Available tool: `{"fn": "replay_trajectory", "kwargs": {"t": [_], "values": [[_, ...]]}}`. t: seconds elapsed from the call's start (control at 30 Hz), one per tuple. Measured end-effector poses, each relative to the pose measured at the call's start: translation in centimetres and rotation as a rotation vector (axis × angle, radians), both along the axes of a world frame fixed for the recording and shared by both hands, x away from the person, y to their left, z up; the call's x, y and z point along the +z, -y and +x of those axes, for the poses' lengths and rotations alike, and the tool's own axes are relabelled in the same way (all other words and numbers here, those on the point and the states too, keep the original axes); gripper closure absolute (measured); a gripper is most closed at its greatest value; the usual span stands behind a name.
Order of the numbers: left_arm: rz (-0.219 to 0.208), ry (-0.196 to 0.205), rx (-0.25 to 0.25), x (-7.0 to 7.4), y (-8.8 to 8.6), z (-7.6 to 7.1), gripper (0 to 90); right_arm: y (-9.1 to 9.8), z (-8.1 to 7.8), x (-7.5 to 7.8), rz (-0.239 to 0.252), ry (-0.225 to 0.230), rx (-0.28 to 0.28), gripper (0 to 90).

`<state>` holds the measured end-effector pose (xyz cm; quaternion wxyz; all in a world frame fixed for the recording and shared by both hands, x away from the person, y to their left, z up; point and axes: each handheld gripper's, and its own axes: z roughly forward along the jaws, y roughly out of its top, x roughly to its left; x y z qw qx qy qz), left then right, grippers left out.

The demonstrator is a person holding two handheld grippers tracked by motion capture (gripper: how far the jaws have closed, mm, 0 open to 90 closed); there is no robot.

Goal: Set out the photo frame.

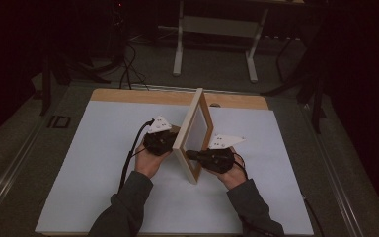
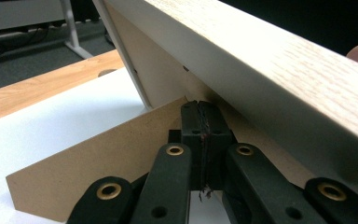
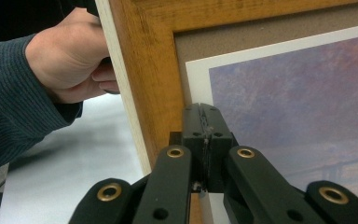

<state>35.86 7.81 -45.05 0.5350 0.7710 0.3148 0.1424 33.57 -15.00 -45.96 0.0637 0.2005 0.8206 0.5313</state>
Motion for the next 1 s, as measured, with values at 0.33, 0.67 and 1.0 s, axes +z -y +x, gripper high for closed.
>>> {"fn": "replay_trajectory", "kwargs": {"t": [0.33, 0.67, 1.0], "values": [[0.001, 0.014, -0.048, 0.2, -0.8, 1.3, 90.0, -0.7, 0.4, -0.1, 0.006, 0.006, -0.012, 89.5], [-0.001, 0.011, -0.019, 0.2, -1.3, 1.5, 90.0, -1.4, 0.5, 0.0, -0.016, 0.023, -0.027, 88.7], [0.037, -0.026, 0.031, 0.4, -1.9, 0.8, 81.0, -1.1, 0.5, -0.1, -0.051, 0.017, -0.022, 84.6]]}}
